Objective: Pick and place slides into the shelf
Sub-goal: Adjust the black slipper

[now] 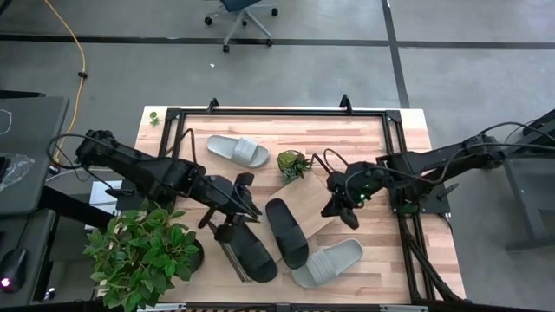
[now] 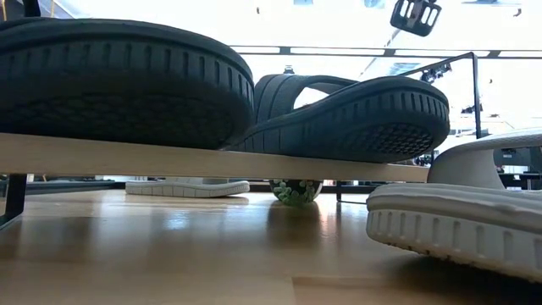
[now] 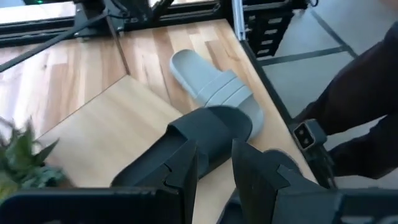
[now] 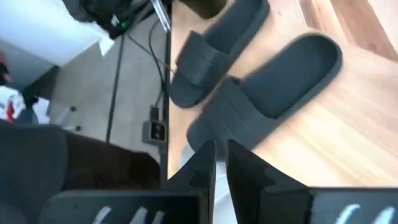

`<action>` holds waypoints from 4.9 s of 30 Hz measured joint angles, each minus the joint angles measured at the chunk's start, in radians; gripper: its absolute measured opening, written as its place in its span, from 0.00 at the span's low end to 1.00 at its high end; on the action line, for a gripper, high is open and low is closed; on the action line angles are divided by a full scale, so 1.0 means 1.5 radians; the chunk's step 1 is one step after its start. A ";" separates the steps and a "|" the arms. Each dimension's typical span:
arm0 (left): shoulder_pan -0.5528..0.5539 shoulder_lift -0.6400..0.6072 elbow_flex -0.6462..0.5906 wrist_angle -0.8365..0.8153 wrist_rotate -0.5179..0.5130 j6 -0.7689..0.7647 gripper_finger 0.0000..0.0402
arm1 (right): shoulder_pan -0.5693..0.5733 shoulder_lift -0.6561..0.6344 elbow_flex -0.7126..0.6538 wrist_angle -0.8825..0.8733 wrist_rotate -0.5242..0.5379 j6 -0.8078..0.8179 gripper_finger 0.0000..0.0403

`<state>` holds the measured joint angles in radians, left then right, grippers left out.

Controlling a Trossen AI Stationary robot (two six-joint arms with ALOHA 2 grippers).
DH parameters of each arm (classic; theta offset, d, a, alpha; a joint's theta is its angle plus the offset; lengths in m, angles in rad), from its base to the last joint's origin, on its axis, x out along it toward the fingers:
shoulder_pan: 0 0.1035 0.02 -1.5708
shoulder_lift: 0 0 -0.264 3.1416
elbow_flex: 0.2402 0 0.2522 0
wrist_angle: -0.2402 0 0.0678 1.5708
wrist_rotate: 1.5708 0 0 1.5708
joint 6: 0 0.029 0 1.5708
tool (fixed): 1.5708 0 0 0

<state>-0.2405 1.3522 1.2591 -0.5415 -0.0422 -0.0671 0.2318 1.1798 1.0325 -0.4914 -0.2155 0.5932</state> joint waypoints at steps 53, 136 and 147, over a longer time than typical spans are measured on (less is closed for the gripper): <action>-0.001 -0.155 0.000 -0.234 -0.062 0.099 0.22 | 0.052 0.304 0.128 -0.110 0.149 0.233 0.07; -0.001 -0.154 0.000 -0.251 -0.067 0.057 0.22 | 0.015 0.405 0.127 0.056 0.025 0.195 0.07; -0.001 -0.154 0.000 -0.252 -0.056 0.057 0.22 | 0.005 0.414 0.127 0.097 0.031 0.158 0.07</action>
<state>-0.2418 1.1206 1.2591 -0.9195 -0.1258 0.0182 0.2398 1.8008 1.2236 -0.3460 -0.1691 0.8303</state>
